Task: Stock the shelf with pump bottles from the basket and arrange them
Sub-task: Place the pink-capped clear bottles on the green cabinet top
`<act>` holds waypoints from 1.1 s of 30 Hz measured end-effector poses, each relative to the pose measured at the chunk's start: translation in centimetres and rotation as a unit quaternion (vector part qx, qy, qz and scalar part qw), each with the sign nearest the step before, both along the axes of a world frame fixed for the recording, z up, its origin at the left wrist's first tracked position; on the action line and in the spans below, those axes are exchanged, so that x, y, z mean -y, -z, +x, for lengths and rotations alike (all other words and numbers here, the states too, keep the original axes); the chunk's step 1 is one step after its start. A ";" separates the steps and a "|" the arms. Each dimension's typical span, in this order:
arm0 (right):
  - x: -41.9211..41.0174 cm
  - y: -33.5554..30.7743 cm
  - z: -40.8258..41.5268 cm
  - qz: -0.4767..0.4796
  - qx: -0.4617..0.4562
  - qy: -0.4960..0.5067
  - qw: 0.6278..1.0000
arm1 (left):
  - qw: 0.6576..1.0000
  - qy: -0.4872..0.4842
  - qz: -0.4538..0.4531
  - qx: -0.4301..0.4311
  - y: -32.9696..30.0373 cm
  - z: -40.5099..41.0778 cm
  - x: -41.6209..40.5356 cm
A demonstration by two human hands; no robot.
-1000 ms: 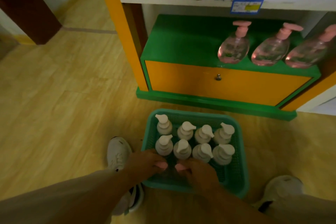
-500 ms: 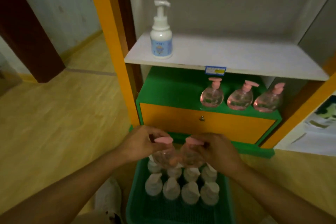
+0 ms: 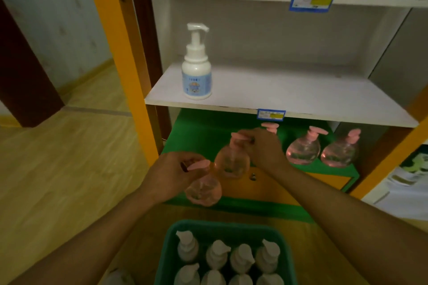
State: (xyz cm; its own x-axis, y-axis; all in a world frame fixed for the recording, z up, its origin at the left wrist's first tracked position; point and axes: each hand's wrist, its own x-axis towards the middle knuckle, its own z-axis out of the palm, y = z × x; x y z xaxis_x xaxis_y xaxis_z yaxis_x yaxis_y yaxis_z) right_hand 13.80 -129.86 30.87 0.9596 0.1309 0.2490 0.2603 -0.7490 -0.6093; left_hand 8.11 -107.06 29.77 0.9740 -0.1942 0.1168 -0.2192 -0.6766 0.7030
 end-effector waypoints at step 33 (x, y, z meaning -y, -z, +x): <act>-0.9 4.2 2.0 0.018 0.015 -0.015 1.000 | 0.991 -0.043 -0.121 -0.022 0.2 3.5 -1.6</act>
State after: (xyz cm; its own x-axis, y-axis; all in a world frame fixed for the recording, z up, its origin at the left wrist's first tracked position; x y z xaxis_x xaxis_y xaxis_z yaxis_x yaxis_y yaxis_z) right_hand 15.76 -129.00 26.66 0.9472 0.1507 0.2829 0.3015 -0.7186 -0.6267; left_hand 11.61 -105.50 29.61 0.9910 -0.0814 0.1066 -0.1332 -0.5020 0.8546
